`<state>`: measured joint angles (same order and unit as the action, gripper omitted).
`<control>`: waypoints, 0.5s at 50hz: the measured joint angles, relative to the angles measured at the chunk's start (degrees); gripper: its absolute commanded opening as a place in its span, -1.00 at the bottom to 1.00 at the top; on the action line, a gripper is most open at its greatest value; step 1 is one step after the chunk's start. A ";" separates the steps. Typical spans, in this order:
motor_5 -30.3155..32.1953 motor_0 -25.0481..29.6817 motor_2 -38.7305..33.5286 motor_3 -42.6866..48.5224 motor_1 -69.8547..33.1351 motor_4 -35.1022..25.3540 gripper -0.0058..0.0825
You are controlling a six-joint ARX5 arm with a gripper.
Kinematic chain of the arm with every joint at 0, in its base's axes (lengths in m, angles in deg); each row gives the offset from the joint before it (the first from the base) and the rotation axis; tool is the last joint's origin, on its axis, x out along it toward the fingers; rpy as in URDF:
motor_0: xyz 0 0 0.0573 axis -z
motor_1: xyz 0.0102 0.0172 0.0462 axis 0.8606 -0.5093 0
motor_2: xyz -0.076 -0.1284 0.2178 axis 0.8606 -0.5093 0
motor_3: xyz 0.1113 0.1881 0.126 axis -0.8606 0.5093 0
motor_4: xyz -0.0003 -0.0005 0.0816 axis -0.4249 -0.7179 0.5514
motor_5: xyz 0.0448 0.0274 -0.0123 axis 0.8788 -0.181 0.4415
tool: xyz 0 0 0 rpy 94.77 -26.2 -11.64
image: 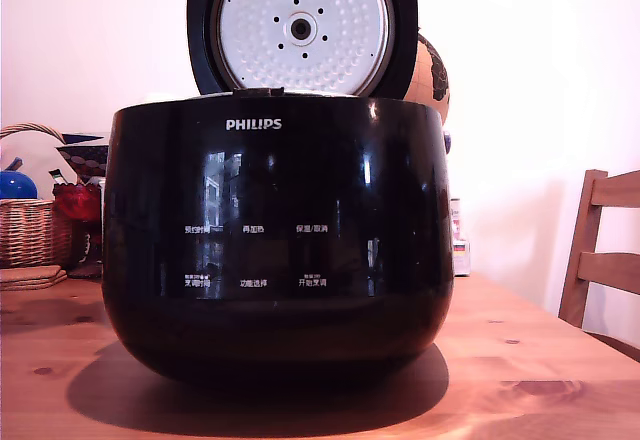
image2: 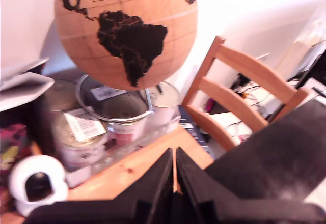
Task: Close the rice cooker by pressing the lid down with medium force
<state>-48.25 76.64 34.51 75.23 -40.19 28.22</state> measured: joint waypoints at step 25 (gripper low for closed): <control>-0.04 5.40 0.61 15.39 0.02 -7.48 -0.91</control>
<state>-48.29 82.04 35.12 90.62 -40.17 20.75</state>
